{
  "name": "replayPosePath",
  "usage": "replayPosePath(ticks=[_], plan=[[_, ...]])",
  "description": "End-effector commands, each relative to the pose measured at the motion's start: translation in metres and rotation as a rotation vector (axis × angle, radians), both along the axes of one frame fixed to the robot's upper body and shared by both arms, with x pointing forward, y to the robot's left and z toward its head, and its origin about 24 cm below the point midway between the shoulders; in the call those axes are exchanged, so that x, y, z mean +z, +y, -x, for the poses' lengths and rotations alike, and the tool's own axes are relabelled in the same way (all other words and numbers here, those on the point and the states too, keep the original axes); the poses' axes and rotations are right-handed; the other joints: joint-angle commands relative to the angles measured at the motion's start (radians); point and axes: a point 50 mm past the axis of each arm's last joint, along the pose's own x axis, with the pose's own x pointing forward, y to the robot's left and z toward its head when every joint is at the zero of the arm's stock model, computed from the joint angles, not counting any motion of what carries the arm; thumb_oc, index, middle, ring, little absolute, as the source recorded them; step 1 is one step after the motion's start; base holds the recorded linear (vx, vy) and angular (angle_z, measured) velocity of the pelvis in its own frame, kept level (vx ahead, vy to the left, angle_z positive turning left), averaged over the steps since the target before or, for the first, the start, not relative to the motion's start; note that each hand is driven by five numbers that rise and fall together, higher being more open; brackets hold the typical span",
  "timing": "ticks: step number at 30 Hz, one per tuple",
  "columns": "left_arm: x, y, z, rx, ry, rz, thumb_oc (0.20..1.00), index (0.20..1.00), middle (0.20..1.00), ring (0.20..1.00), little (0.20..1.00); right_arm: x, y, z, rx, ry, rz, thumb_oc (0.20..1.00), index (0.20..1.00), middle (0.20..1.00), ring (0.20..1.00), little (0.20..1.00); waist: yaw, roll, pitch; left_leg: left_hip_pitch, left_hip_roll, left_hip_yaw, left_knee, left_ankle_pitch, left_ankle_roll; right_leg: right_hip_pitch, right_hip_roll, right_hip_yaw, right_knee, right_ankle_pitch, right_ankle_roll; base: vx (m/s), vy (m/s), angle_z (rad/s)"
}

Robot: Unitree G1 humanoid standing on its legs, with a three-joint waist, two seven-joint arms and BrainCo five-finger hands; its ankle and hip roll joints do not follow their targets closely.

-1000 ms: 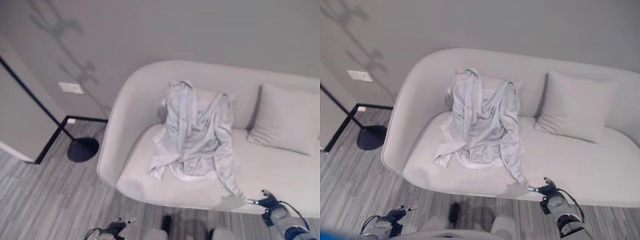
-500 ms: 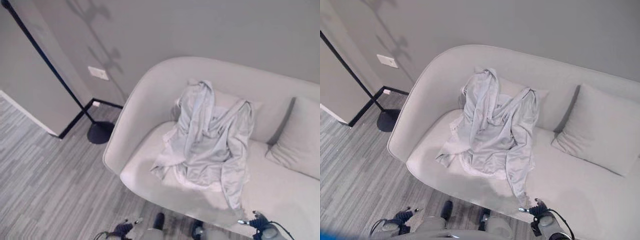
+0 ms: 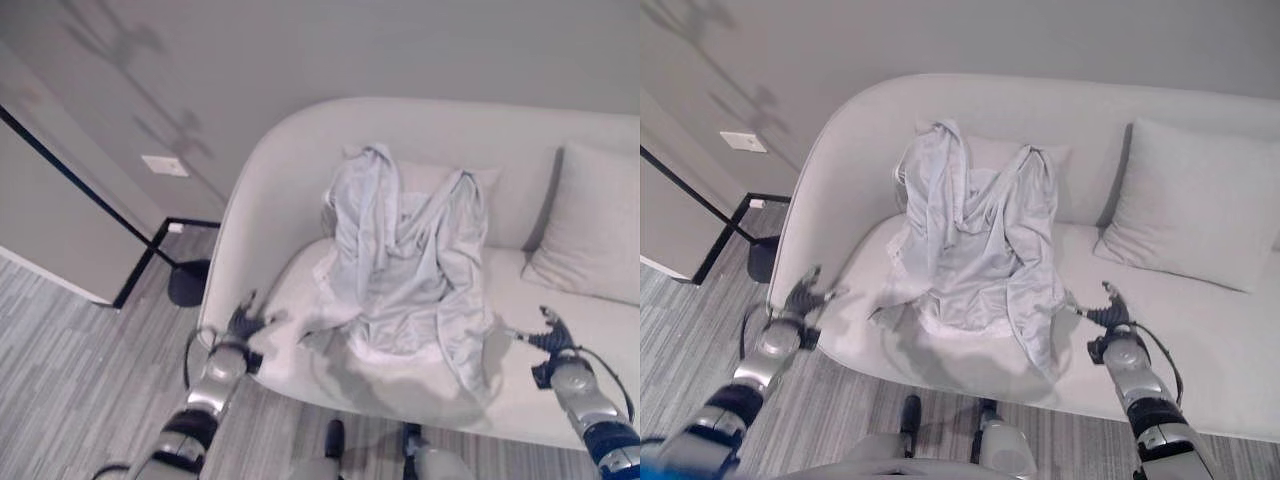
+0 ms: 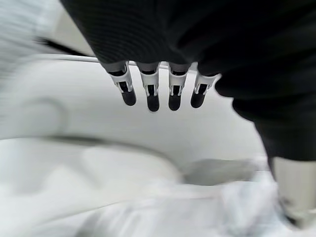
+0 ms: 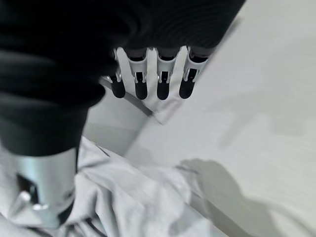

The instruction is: Hang the clothes on the sofa on the clothes rack.

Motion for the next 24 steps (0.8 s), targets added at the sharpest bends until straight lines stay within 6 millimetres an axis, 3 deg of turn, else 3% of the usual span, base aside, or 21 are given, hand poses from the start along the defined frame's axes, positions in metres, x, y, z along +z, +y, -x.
replayPosePath(ticks=[1,6,8,9,13,15,24], plan=[[0.053,0.004,-0.034,0.04,-0.176,-0.152,1.0,1.0,1.0,1.0,1.0,0.053,0.02,-0.041,0.06,-0.211,0.008,1.0,1.0,1.0,1.0,1.0,-0.003,-0.039,0.046,-0.017,-0.019,0.014,0.01,-0.057,-0.016,-0.009,-0.082,0.033,0.013,-0.042,0.116,-0.09,0.014,-0.07],[0.123,-0.008,-0.069,0.048,-0.314,-0.251,1.0,1.0,1.0,1.0,1.0,0.117,0.036,-0.083,0.091,-0.341,0.056,1.0,1.0,1.0,1.0,1.0,-0.017,-0.027,0.065,-0.09,-0.024,0.028,0.01,-0.03,-0.022,-0.082,-0.084,0.041,0.013,-0.014,0.125,-0.05,-0.001,-0.08],[0.141,-0.01,-0.077,0.053,-0.324,-0.285,1.0,1.0,1.0,1.0,1.0,0.139,0.039,-0.094,0.094,-0.368,0.082,1.0,1.0,1.0,1.0,1.0,-0.022,-0.024,0.073,-0.11,-0.024,0.033,0.01,-0.02,-0.025,-0.103,-0.083,0.041,0.013,-0.006,0.128,-0.01,-0.015,-0.02],[0.161,-0.016,-0.084,0.051,-0.343,-0.318,1.0,1.0,1.0,1.0,1.0,0.165,0.047,-0.104,0.107,-0.407,0.095,1.0,1.0,1.0,1.0,1.0,-0.027,-0.02,0.082,-0.13,-0.024,0.036,0.01,-0.011,-0.028,-0.12,-0.083,0.042,0.013,-0.002,0.129,-0.01,-0.025,-0.12],[0.179,-0.02,-0.089,0.057,-0.362,-0.344,1.0,1.0,1.0,1.0,1.0,0.185,0.05,-0.11,0.105,-0.433,0.102,1.0,1.0,1.0,1.0,1.0,-0.03,-0.014,0.093,-0.146,-0.024,0.038,0.01,-0.005,-0.03,-0.138,-0.083,0.041,0.013,0.005,0.131,0.0,-0.012,-0.07],[0.202,-0.026,-0.095,0.063,-0.36,-0.393,1.0,1.0,1.0,1.0,1.0,0.217,0.064,-0.12,0.138,-0.46,0.141,1.0,1.0,1.0,1.0,1.0,-0.037,-0.01,0.105,-0.173,-0.025,0.04,0.01,0.008,-0.036,-0.163,-0.078,0.038,0.013,0.016,0.134,0.01,-0.016,-0.01],[0.234,-0.027,-0.097,0.09,-0.378,-0.46,1.0,1.0,1.0,1.0,1.0,0.253,0.084,-0.128,0.171,-0.495,0.164,1.0,1.0,1.0,1.0,1.0,-0.041,-0.002,0.108,-0.207,-0.024,0.029,0.01,0.019,-0.039,-0.2,-0.071,0.033,0.013,0.025,0.135,0.03,-0.013,0.03]])
